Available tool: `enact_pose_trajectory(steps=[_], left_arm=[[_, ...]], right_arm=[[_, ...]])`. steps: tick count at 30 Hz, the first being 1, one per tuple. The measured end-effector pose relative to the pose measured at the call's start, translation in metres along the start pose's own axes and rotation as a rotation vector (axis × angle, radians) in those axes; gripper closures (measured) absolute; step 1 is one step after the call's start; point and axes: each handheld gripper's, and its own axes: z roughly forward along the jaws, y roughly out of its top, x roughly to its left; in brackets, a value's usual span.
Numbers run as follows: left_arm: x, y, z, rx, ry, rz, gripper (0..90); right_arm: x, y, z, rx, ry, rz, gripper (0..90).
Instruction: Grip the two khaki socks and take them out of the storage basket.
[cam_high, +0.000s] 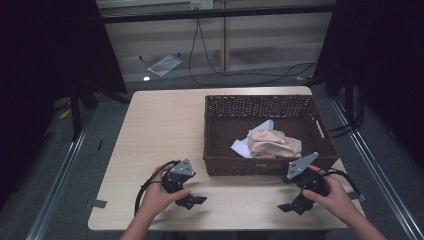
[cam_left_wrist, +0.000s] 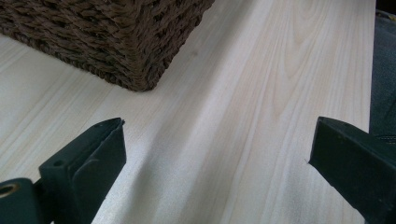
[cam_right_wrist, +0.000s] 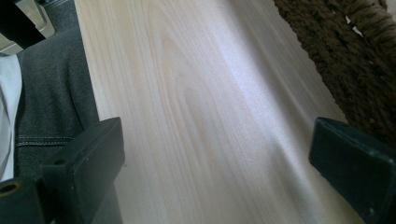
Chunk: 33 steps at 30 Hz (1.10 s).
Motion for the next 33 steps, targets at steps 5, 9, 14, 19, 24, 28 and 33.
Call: enact_pose_trajectory(steps=[5,9,14,19,24,28,33], left_arm=[[0.000,0.000,0.000,0.002,0.000,-0.008,3.4],[0.000,0.000,0.001,0.001,-0.002,-0.012,3.4],[0.000,0.000,0.001,0.006,-0.005,-0.012,3.4],[0.000,0.000,0.001,0.010,-0.005,-0.009,3.4],[0.000,0.000,0.001,0.006,-0.007,-0.018,3.4],[0.000,0.000,0.001,0.020,-0.008,-0.007,3.4],[0.000,0.000,0.002,0.014,-0.008,-0.013,3.4]], right_arm=[[0.000,0.003,-0.001,0.014,0.005,-0.010,3.3],[-0.001,0.004,-0.002,0.027,0.016,-0.006,3.3],[-0.001,0.005,-0.005,0.073,0.010,-0.013,3.4],[0.001,0.011,-0.010,0.118,0.003,-0.037,3.6],[0.000,0.017,-0.017,0.137,0.017,-0.043,3.7],[-0.001,0.022,-0.025,0.153,0.031,-0.041,3.8],[-0.002,0.026,-0.035,0.172,0.042,-0.045,3.8]])
